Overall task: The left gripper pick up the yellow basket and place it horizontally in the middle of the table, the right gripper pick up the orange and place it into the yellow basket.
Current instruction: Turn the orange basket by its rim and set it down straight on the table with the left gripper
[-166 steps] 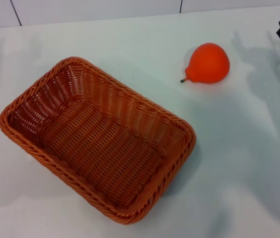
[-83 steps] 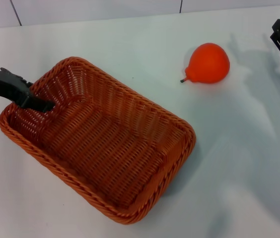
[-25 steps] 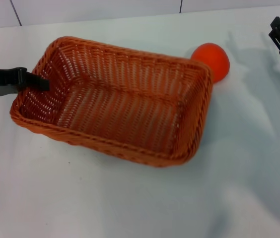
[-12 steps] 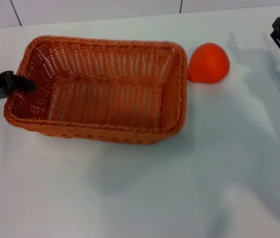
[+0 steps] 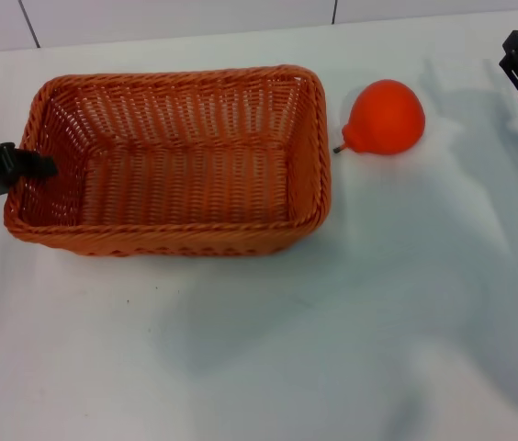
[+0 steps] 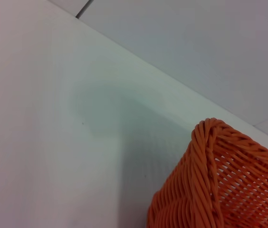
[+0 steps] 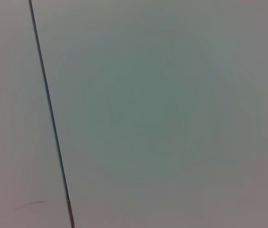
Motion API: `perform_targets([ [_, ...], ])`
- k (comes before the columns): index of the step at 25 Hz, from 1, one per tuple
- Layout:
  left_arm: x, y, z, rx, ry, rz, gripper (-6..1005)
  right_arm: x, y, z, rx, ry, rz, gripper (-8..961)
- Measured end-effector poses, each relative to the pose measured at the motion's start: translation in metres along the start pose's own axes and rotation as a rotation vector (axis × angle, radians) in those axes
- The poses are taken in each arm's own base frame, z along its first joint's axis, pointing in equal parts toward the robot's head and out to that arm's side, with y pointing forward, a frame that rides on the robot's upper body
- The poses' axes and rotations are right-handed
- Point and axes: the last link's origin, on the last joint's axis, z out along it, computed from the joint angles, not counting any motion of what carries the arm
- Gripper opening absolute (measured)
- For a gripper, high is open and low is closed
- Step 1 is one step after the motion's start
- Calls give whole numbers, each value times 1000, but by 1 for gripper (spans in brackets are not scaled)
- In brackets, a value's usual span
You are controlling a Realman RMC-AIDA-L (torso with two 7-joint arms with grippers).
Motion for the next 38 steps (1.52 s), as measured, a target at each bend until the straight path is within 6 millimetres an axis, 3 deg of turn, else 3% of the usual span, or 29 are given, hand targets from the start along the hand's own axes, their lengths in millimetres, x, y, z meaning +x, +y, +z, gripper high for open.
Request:
perform_targets([
  [22, 6, -5, 0, 37, 47, 6, 162, -1, -1, -1, 4, -2, 0, 873],
  [38, 6, -1, 5, 40, 36, 29, 288, 0, -2, 2, 8, -1, -1, 867],
])
